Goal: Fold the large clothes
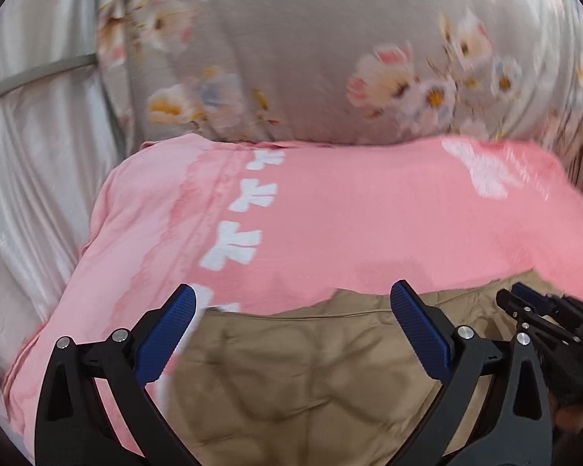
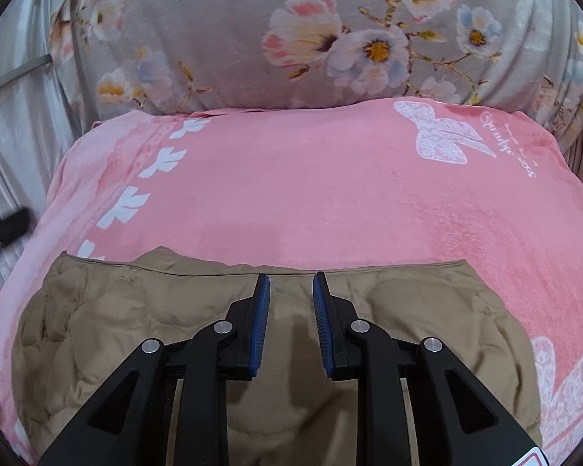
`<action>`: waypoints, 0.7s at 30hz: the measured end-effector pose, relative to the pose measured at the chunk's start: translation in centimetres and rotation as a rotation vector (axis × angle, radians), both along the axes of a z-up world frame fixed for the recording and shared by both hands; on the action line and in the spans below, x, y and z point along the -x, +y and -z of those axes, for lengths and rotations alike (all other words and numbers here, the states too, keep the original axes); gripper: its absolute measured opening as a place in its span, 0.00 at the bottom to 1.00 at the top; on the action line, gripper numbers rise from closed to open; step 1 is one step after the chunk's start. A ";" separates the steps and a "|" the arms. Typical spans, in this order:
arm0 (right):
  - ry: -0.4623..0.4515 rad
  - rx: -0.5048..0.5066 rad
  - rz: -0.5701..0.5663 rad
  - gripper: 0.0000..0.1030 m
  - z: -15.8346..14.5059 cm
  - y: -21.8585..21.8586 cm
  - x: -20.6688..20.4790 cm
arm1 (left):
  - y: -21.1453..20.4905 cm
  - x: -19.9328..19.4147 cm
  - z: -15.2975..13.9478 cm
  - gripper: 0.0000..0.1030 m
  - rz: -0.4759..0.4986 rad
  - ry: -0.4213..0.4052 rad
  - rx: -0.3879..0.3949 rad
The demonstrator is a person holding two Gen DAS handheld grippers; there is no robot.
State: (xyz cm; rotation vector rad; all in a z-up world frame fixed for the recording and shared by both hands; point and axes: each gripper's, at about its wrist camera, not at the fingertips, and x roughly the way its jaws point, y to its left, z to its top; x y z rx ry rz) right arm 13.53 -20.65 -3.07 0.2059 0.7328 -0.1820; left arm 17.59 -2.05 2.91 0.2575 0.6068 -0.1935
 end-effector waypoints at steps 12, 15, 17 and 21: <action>0.061 -0.031 0.017 0.20 4.8 -0.3 -2.3 | -5.4 -3.5 10.3 0.94 -0.071 0.118 -0.083; 0.063 0.015 0.026 0.20 5.3 0.3 -2.4 | -5.5 -3.8 11.0 0.95 -0.080 0.121 -0.083; 0.064 0.038 0.030 0.20 5.4 0.6 -2.5 | -5.5 -3.9 11.3 0.95 -0.085 0.120 -0.083; 0.065 0.062 0.035 0.21 5.8 0.9 -2.7 | -5.6 -4.1 11.6 0.95 -0.090 0.126 -0.076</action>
